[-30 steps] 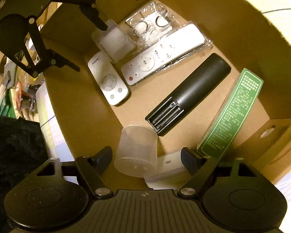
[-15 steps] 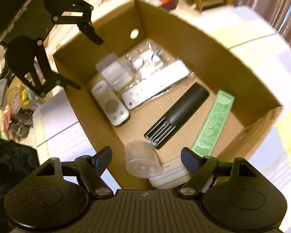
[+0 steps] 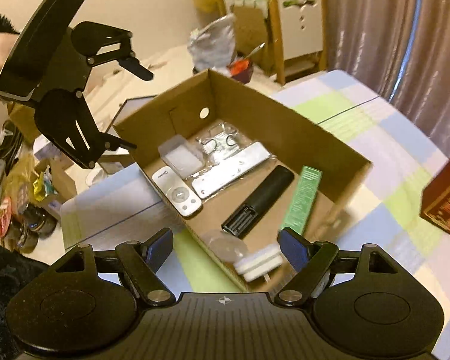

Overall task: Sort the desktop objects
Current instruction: 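Withdraw both tools from the box toward the two white medicine boxes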

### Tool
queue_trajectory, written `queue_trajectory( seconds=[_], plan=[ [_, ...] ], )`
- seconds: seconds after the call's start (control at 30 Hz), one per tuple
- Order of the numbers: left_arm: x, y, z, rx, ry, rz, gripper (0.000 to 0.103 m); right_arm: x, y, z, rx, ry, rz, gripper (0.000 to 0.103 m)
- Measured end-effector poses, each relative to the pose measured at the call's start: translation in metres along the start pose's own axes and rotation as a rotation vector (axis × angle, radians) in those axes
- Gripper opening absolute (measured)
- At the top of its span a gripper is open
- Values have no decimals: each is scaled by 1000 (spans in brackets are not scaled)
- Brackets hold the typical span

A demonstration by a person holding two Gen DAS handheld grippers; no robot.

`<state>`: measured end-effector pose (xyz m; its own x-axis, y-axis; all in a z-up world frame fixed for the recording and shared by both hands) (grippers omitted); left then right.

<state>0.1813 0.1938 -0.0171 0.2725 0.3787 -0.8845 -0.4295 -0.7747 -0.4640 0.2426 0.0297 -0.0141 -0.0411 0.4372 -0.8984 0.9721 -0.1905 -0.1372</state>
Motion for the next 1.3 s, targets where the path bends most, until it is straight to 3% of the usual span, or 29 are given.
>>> queue_trajectory(
  seconds=[0.27,0.53,0.73,0.93,1.13,1.3],
  plan=[
    [-34,27,0,-60,43,-26,94,-40,28,63,137,50,39,81],
    [-57,55,3,-190,114,17,94,-81,44,144,307,126,112,81],
    [-73,96,-3,-224,215,146,93,-86,54,221,565,175,149,81],
    [-84,142,-34,-204,331,292,93,-98,71,285,802,201,150,81],
    [-88,187,-76,-108,395,405,93,-110,79,317,849,207,189,81],
    [-82,197,-105,-114,405,440,93,-101,86,328,743,137,223,81]
  ],
)
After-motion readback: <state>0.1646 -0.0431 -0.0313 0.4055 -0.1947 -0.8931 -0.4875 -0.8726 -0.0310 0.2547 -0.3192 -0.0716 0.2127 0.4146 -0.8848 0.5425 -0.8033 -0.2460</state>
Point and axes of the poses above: each gripper's, at about its wrist camera, not at the fingertips, and x roughly the way its jaws point, y to its right, z to its underside, the point moved 1 cm from there along x, roughly the way its jaws point, and after that the axes turned 10 degrees about -y, right-handed, at the moved point
